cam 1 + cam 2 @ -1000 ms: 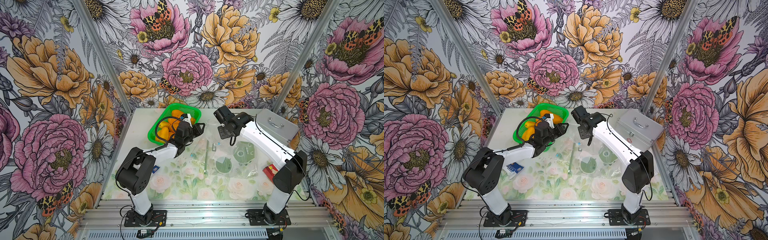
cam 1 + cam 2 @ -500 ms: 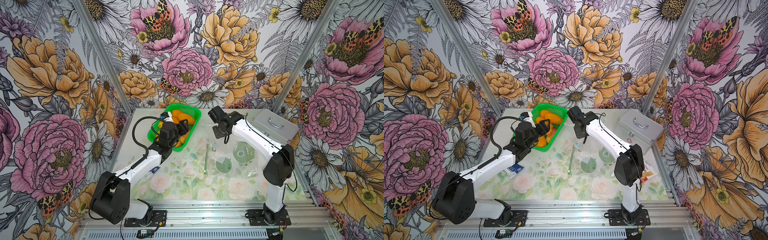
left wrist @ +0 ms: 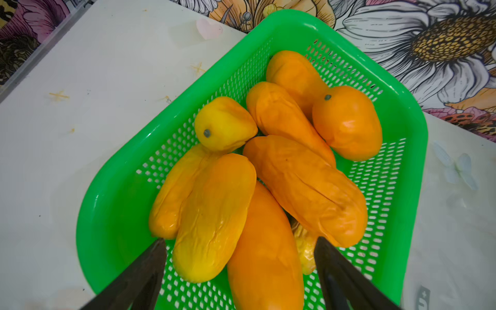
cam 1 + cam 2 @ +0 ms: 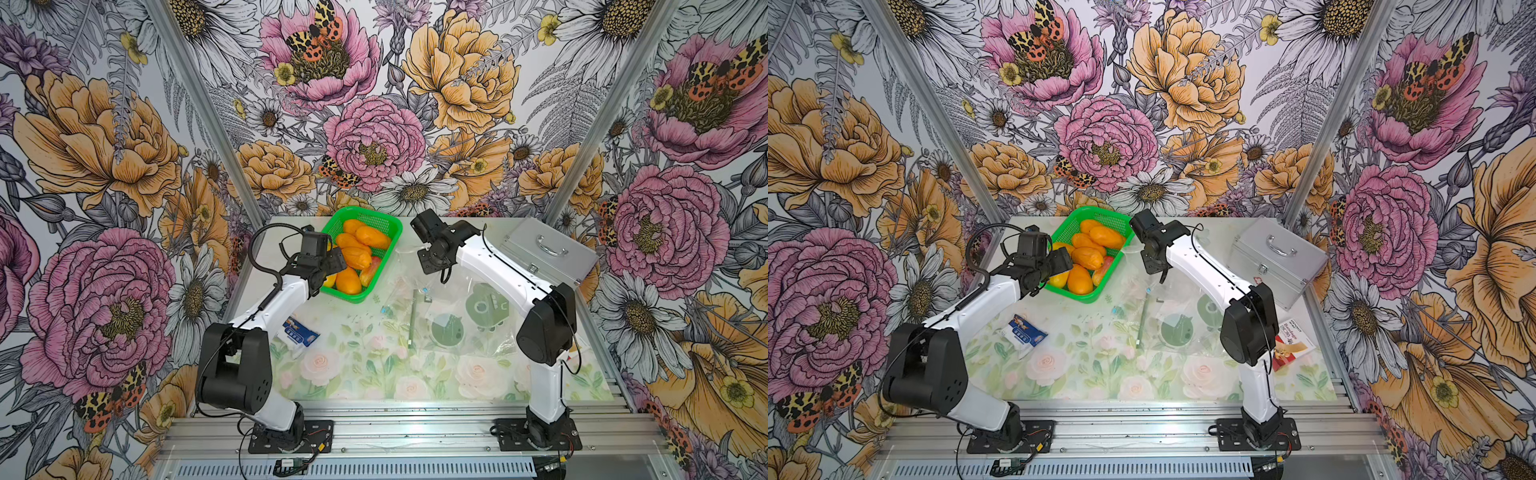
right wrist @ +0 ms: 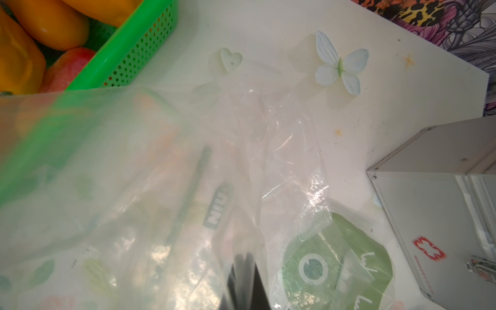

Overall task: Place the mango in a zip-top bag and seal the zipper
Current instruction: Pick up the mango from the basket.

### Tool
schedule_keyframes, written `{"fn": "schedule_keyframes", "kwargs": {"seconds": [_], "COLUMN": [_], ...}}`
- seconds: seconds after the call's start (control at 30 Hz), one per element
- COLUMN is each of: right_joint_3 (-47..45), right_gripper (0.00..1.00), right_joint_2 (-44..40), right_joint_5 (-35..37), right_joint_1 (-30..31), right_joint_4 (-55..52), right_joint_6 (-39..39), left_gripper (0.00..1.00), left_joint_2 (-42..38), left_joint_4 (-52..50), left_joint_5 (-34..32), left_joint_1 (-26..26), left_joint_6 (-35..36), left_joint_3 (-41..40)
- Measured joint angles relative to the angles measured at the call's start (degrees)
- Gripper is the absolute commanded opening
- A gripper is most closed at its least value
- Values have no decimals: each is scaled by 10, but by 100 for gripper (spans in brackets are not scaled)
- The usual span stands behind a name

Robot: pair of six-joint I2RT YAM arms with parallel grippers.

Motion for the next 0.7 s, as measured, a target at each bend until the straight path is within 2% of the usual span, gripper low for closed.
{"fn": "schedule_keyframes", "kwargs": {"seconds": [0.27,0.6,0.7], "right_joint_3": [7,11,11], "right_gripper": [0,0,0], "right_joint_2": [5,11,12], "right_joint_5": [-8,-11,-13], "right_joint_1": [0,0,0], "right_joint_4": [0,0,0], "right_joint_6": [2,2,3], "left_gripper": [94,89,84], "left_joint_2": [97,139,171], "left_joint_4": [-45,-62,-62], "left_joint_5": [10,-2,-6], "left_joint_1": [4,4,5], "left_joint_6": [57,80,85], "left_joint_3": [45,90,116]}}
